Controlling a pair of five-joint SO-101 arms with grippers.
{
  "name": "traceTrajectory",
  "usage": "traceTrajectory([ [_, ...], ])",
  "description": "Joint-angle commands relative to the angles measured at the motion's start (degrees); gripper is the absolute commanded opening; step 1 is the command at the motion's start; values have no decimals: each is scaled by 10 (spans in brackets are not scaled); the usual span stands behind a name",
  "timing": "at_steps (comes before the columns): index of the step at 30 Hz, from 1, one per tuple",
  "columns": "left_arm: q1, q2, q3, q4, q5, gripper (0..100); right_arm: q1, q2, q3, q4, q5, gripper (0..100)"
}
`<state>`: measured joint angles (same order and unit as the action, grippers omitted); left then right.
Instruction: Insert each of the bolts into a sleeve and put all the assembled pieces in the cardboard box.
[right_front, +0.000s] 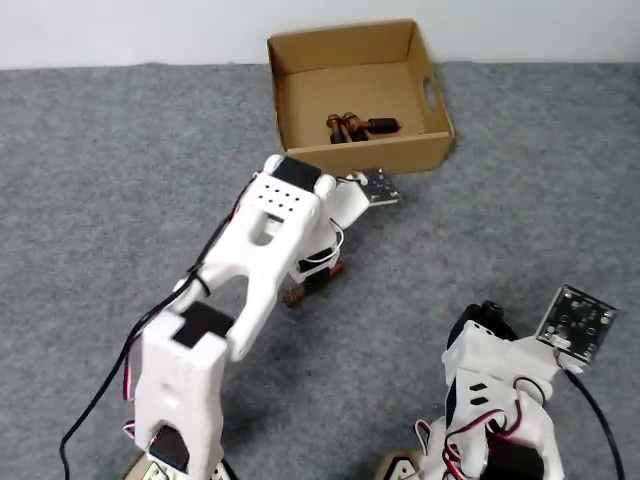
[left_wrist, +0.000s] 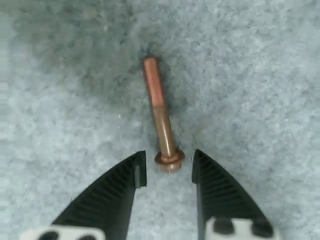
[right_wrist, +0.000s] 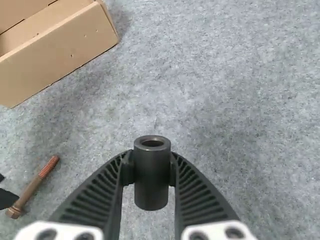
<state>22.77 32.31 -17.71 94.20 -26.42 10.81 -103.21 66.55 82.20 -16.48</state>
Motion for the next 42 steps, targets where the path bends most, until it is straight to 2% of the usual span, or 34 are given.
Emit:
traceTrajectory([
  [1, -3, 38, -51, 4, -11, 160, 7, -2, -3, -5, 3, 8],
  [6, -21, 117, -111, 4, 1, 146, 7, -2, -3, -4, 3, 8],
  [12, -18, 198, -153, 27, 24, 3, 7, -2, -3, -4, 3, 8],
  [16, -18, 205, -196, 62, 30, 6, 7, -2, -3, -4, 3, 8],
  [22, -28, 168, -230, 63, 179, 6, 7, -2, -3, -4, 3, 8],
  [28, -35, 61, -180, 63, 360, 5, 7, -2, -3, -4, 3, 8],
  [36, -97, -86, -102, 62, 470, 5, 7, -2, -3, -4, 3, 8],
  [39, -123, -117, -67, 62, 567, 5, 7, -2, -3, -4, 3, 8],
  [42, -149, -143, -15, 62, 715, 5, 7, -2, -3, -4, 3, 8],
])
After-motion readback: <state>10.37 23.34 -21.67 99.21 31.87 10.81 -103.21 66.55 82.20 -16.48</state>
